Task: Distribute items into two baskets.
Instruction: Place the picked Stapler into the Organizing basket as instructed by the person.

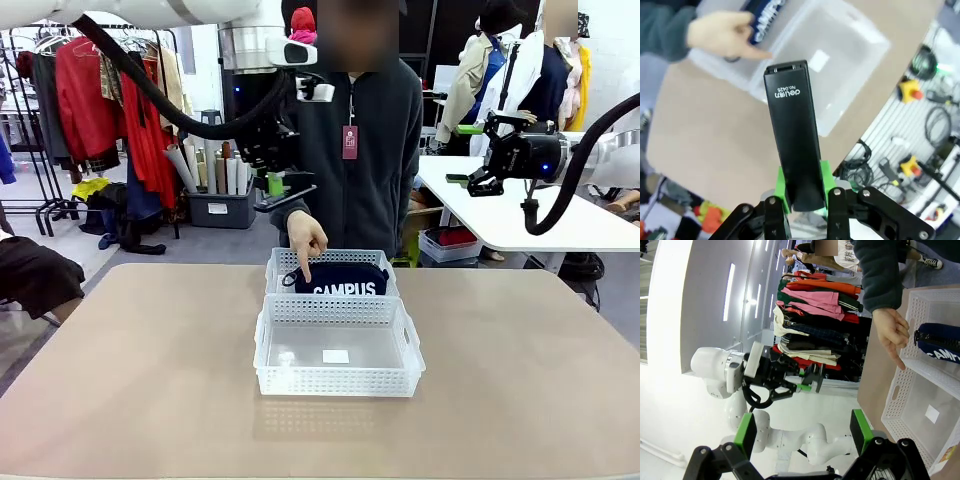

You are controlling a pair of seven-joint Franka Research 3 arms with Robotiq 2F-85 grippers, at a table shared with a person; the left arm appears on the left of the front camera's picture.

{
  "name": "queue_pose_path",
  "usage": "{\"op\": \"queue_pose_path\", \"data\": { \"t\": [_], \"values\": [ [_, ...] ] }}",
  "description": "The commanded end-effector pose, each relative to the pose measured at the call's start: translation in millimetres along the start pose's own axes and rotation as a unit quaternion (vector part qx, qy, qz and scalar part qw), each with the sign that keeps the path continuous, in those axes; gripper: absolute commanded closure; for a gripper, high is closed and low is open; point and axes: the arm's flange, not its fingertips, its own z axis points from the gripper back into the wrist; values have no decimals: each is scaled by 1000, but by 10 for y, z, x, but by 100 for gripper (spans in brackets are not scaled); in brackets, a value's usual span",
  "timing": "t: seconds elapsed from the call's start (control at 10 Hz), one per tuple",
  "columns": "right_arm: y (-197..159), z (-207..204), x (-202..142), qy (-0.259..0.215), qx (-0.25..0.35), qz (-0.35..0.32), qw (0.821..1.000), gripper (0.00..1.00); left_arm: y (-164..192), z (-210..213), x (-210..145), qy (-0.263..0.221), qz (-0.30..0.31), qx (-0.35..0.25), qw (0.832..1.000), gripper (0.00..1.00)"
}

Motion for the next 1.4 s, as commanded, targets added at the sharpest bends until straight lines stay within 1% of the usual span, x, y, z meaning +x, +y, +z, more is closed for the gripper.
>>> {"op": "queue_pose_path", "data": {
  "t": [0.0, 0.2, 0.3, 0.4, 0.5, 0.7, 0.8, 0.9, 1.0, 1.1, 1.2, 1.3],
  "values": [
    [24, 5, -9, 1, 6, 0, 1000, 0, -64, 33, 48, 27, -96, -24, 995, 100],
    [24, 5, -9, 1, 6, 0, 1000, 0, -198, -16, 172, 36, -167, -48, 984, 100],
    [24, 5, -9, 1, 6, 0, 1000, 0, -251, -48, 250, 24, -180, -57, 982, 100],
    [24, 5, -9, 1, 6, 0, 1000, 0, -164, -16, 292, 26, -141, -43, 989, 100],
    [24, 5, -9, 1, 6, 0, 1000, 0, -294, -125, 190, 29, -161, -40, 986, 100],
    [24, 5, -9, 1, 6, 0, 1000, 0, -294, -125, 190, 29, -161, -40, 986, 100],
    [24, 5, -9, 1, 6, 0, 1000, 0, -257, -148, 265, 28, -163, -44, 985, 100],
    [24, 5, -9, 1, 6, 0, 1000, 0, -292, -215, 265, 48, -191, -27, 980, 100],
    [24, 5, -9, 1, 6, 0, 1000, 0, -434, -406, 324, 73, -228, -18, 971, 100],
    [24, 5, -9, 1, 6, 0, 1000, 0, -569, -558, 388, 95, -242, 6, 966, 100],
    [24, 5, -9, 1, 6, 0, 1000, 0, -685, -648, 420, 90, -258, 19, 962, 100],
    [24, 5, -9, 1, 6, 0, 1000, 0, -798, -753, 447, 71, -270, 19, 960, 100]
  ]
}}
